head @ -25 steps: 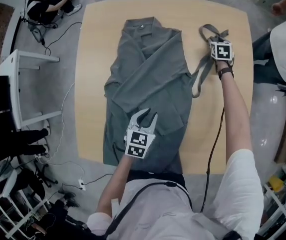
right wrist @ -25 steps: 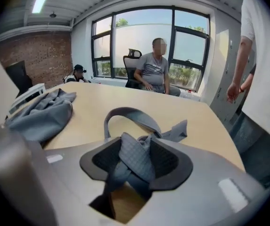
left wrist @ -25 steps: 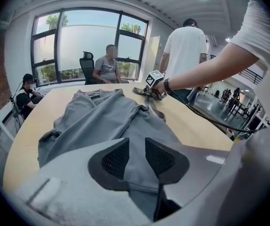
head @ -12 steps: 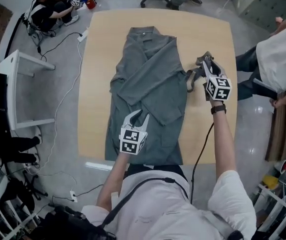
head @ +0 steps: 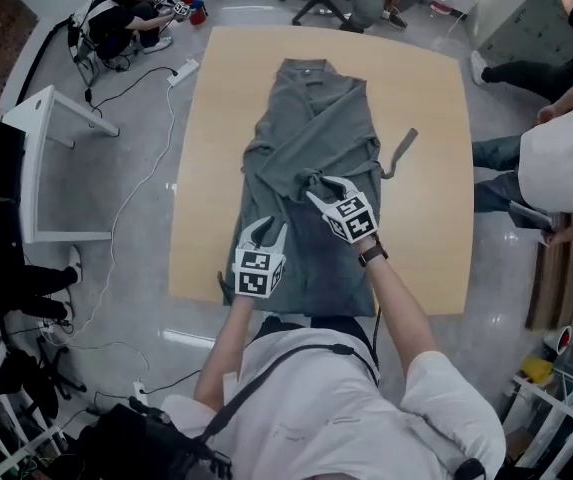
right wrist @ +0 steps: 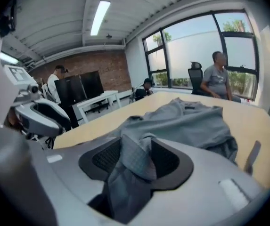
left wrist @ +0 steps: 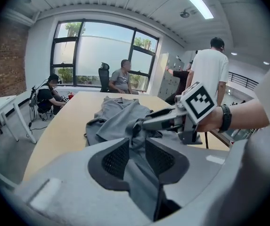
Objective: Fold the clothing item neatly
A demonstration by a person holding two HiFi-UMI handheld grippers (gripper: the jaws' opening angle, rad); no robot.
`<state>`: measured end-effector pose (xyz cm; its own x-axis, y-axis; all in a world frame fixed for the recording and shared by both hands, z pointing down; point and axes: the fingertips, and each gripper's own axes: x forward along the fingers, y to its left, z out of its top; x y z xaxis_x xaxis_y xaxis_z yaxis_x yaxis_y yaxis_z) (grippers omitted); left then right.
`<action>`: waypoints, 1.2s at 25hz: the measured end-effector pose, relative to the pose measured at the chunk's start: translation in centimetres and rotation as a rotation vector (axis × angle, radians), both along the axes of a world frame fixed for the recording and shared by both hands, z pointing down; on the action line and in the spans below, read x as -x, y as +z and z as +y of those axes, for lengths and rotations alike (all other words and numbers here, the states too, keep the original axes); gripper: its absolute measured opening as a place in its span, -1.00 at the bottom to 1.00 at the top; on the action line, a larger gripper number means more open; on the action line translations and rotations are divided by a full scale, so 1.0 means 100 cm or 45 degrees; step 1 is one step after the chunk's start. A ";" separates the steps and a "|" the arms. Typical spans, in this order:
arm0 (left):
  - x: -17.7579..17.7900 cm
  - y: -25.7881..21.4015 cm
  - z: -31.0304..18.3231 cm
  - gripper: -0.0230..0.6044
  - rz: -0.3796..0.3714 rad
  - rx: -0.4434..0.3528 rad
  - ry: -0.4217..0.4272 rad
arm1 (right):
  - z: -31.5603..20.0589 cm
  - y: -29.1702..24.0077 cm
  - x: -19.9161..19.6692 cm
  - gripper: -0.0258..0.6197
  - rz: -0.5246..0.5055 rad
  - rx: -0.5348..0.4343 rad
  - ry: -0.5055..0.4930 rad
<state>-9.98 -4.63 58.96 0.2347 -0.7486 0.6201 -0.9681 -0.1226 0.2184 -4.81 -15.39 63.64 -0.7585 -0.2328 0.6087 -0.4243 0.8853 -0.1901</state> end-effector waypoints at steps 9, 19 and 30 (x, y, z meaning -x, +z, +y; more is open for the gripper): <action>0.028 0.008 0.060 -0.56 -0.089 0.041 0.053 | 0.047 -0.029 -0.058 0.13 -0.083 0.048 0.393; 0.071 0.090 0.193 -0.39 -0.175 0.357 0.118 | 0.194 0.030 -0.225 0.22 0.123 0.149 0.829; 0.067 0.148 0.227 -0.17 -0.200 0.489 0.128 | 0.251 0.096 -0.211 0.51 0.279 0.200 0.670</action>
<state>-16.70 18.11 73.80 0.1746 -0.4345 0.8836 -0.9808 -0.1563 0.1170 16.30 9.71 73.28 -0.4180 -0.4377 0.7961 -0.8430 0.5135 -0.1603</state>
